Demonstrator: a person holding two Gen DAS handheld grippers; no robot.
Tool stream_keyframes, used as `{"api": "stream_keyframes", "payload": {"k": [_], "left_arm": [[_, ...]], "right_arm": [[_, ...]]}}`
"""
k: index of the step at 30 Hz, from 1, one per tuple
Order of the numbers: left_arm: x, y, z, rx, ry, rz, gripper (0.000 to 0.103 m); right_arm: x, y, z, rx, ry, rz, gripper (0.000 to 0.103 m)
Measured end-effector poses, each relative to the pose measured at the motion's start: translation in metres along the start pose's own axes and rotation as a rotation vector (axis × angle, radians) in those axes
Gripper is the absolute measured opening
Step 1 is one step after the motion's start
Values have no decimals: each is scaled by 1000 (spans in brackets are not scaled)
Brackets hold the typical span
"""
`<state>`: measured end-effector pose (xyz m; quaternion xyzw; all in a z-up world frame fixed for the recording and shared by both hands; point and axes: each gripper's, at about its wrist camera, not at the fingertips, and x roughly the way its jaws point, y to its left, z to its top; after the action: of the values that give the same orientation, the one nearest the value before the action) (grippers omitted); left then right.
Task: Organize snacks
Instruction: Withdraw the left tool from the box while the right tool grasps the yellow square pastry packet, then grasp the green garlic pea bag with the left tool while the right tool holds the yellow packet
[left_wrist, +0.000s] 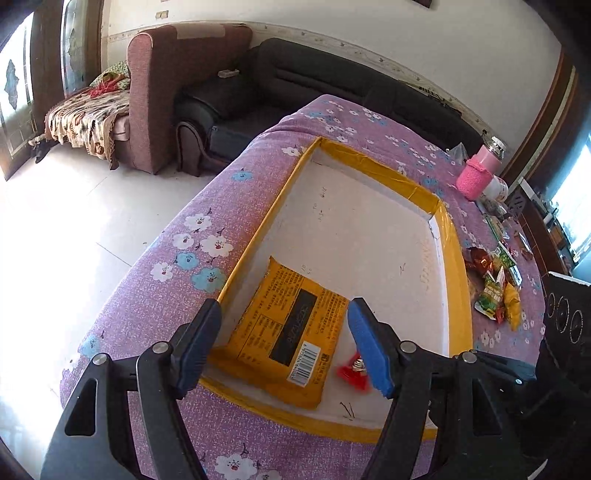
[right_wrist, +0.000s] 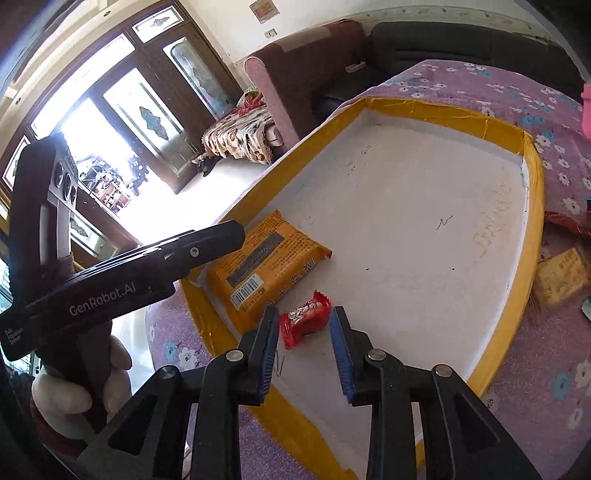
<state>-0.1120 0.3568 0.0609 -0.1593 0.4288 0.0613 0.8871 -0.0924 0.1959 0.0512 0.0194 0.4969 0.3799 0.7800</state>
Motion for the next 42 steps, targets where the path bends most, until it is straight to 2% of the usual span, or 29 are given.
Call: {"api": "stream_keyframes", "payload": {"k": [5, 9, 12, 14, 17, 20, 24, 27, 32, 35, 36, 37, 40, 42], "left_arm": [[-33, -19, 0, -4, -72, -28, 71], [-54, -53, -4, 49, -107, -81, 72], [-58, -83, -12, 110, -98, -122, 74], [-56, -99, -18, 142, -82, -146, 74], [-47, -123, -27, 184, -49, -174, 74], [-37, -144, -33, 213, -22, -193, 74], [-29, -163, -38, 239, 0, -201, 73], [-26, -172, -40, 257, 10, -197, 73], [-19, -184, -44, 278, 23, -196, 73], [-12, -195, -47, 303, 34, -200, 73], [-8, -199, -48, 314, 38, -202, 73], [-5, -203, -48, 324, 42, -202, 73], [4, -217, -51, 359, 49, -206, 73], [11, -228, -50, 375, 57, -219, 73]], "right_arm": [[-38, -10, -10, 25, -67, 16, 39], [-85, -43, -23, 69, -143, -5, 41], [-122, -88, -35, 130, -203, -75, 48], [-145, -129, -42, 196, -238, -152, 52], [-179, -195, -56, 356, -292, -246, 56], [-197, -244, -68, 519, -323, -239, 64], [-191, -280, -70, 687, -329, -147, 68], [-174, -289, -62, 747, -302, -146, 68], [-147, -287, -48, 767, -263, -193, 68], [-140, -286, -45, 760, -286, -217, 68], [-138, -287, -43, 747, -285, -221, 64], [-137, -287, -41, 728, -283, -225, 44], [-136, -291, -45, 701, -297, -197, 44], [-140, -291, -49, 678, -313, -209, 44]]}}
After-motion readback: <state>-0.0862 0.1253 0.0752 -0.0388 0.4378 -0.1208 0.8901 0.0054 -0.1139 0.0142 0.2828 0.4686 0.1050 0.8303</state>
